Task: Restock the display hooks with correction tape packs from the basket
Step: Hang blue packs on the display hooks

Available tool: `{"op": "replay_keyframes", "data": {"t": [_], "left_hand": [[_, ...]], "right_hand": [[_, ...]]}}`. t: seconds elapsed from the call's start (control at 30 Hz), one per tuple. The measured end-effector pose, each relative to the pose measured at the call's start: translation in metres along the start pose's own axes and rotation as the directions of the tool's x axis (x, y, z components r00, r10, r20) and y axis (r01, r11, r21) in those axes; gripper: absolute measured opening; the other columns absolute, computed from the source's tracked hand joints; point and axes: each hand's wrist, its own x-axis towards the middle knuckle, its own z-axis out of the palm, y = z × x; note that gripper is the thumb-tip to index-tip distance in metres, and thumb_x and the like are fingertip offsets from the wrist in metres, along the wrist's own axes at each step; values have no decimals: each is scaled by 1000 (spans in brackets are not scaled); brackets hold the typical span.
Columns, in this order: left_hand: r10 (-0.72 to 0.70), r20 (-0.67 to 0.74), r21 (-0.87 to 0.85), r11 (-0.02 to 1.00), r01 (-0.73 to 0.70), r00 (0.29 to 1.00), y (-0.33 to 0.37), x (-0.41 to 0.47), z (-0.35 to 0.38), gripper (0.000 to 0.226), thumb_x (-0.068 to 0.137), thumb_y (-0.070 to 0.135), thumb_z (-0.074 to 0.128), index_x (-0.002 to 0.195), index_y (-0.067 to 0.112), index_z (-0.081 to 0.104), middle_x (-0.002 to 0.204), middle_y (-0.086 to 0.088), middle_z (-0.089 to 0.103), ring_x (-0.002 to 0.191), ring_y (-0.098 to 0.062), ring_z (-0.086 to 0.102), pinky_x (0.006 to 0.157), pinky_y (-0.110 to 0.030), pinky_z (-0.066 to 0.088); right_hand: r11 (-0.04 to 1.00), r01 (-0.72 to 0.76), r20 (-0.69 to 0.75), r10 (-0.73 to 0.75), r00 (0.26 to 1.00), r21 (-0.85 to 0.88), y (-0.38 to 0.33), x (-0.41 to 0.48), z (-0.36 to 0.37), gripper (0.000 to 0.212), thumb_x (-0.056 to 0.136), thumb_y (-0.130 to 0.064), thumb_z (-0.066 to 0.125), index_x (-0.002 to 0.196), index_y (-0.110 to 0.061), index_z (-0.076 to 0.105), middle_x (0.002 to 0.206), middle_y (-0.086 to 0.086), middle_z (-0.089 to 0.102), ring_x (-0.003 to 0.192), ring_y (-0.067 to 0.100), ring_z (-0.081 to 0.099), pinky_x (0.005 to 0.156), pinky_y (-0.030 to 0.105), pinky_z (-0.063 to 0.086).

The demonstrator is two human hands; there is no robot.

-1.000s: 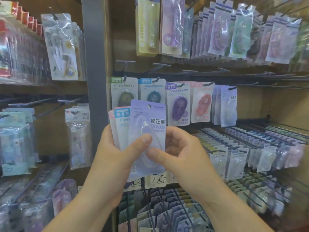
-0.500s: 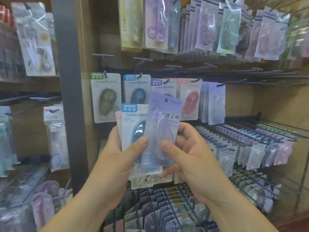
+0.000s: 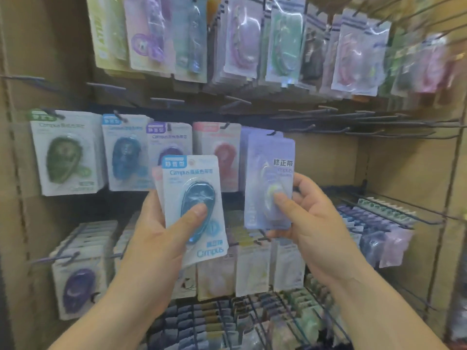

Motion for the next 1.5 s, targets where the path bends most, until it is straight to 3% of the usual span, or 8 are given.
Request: {"op": "replay_keyframes", "data": {"t": [0.23,0.47,0.63,0.9,1.27,1.4,1.5], "left_hand": [[25,-17,11,1000,-25,1000,-15,-5,40,72,72,20,88,138,31,60,120,7,78,104,-17,78,70,-30,64],[41,-78,63,997,-37,996,-16,-9,47,55,77,25,84,128,31,67,117,3,79,102,-21,78,72,-35,64],[60,-87,67,996,-54,994,-10,-11,49,52,78,25,68,129,30,66,113,3,80,93,-19,80,60,-28,62],[60,-110,80,995,-52,992,-8,-12,51,50,78,24,67,127,32,67,112,4,80,90,-17,80,58,-26,61],[48,-118,86,996,-38,992,-12,-10,54,48,79,23,67,127,29,67,112,2,80,90,-18,80,58,-27,61],[39,-120,88,996,-29,992,-15,-9,55,47,78,23,67,124,29,68,110,2,81,87,-18,80,56,-27,60],[32,-117,86,996,-22,993,-16,-10,56,45,77,24,68,122,31,68,109,2,81,87,-18,80,56,-26,60]], "right_hand": [[997,15,-16,-16,1000,-79,6,37,-39,25,105,-20,56,130,-23,56,114,-4,76,96,18,75,60,29,58],[989,29,-4,-30,1000,-145,21,69,-40,24,105,-24,57,128,-30,55,118,-9,72,99,11,73,64,25,59],[993,38,-2,-38,999,-112,28,72,-43,22,105,-25,57,127,-30,55,117,-9,70,100,13,72,66,29,61],[997,52,15,-51,999,-55,35,69,-43,19,105,-23,56,123,-28,56,114,-5,72,95,12,73,63,28,60],[971,59,-36,-69,997,-230,46,84,-35,18,104,-28,57,122,-31,55,109,-9,71,80,11,73,56,24,58],[967,23,-62,-40,997,-252,50,91,-35,17,104,-31,57,119,-38,54,111,-14,69,89,15,73,56,20,56],[967,-6,-67,-12,998,-256,49,92,-33,18,103,-34,58,119,-35,52,108,-13,70,80,14,74,57,23,59]]}}
